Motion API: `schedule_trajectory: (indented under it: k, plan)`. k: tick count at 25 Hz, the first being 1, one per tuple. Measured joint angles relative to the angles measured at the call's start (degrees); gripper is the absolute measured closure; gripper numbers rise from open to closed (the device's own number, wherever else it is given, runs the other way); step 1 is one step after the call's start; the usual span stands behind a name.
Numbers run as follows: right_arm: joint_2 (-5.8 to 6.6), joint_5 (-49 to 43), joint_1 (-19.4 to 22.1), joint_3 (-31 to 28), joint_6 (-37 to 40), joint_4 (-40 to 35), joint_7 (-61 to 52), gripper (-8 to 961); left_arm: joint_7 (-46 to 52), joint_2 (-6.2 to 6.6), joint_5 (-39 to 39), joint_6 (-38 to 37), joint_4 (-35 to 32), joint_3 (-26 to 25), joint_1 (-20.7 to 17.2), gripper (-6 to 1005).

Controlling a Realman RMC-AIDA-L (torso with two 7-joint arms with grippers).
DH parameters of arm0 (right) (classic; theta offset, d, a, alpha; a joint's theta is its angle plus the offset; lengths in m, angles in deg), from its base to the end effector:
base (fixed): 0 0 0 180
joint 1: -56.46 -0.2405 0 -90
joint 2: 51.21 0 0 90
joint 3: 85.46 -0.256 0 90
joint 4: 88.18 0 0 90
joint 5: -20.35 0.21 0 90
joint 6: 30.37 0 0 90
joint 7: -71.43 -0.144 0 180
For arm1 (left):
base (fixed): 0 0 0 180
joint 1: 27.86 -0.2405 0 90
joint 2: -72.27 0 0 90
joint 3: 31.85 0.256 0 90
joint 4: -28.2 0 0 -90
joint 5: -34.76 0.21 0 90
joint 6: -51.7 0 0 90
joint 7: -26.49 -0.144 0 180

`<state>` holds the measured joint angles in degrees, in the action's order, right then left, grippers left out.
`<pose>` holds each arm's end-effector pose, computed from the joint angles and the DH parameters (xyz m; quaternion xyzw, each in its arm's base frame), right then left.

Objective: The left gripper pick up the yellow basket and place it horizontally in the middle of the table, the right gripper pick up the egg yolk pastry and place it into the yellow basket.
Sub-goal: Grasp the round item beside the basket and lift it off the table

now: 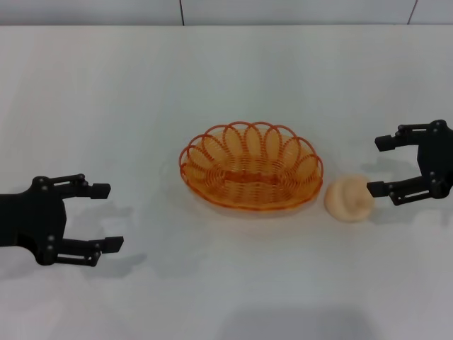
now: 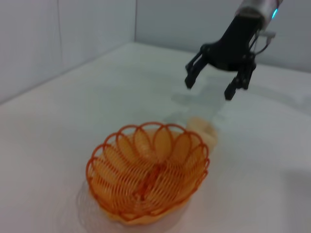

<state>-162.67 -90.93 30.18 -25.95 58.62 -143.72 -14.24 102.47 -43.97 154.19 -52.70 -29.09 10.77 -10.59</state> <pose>0.2505 0.3396 0.0483 -0.9822 0.1027 0.1010 0.1208 -0.3000 0.2646 0.0587 -0.9749 -0.1358 -0.1421 0.1043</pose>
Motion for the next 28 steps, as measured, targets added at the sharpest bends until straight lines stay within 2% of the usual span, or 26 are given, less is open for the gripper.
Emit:
schedule_trajectory:
  k: [3, 6, 11, 16, 24, 28]
  plan:
    - [0.02, -0.7, 0.0, 0.0, 0.6, -0.2, -0.4, 114, -5.4, 0.69, 0.1, -0.8, 4.8, -2.7, 0.6, 119]
    - [-0.05, -1.4, -0.1, 0.0, 0.8, -0.2, -0.5, 114, -7.5, 1.17, 0.1, -1.1, 6.9, -3.2, 0.7, 119]
    - [-0.36, -1.6, -0.4, 0.3, 0.8, 0.0, -0.9, 115, -8.5, 1.82, -0.2, -0.8, 10.0, -5.1, 1.4, 119]
    - [-0.83, -3.2, -0.6, 0.5, 0.5, -0.6, -3.5, 115, -8.5, 3.31, -0.5, -0.8, 13.5, -6.2, 3.0, 119]
    - [-1.64, -9.4, -2.3, 0.5, 0.1, -5.0, -13.1, 115, -6.7, 3.63, -0.3, -0.7, 13.4, -6.3, 3.5, 119]
    - [-2.88, -16.0, -4.3, 0.5, -0.4, -7.2, -19.0, 115, -6.2, 3.65, -0.3, -0.6, 13.4, -6.3, 3.5, 119]
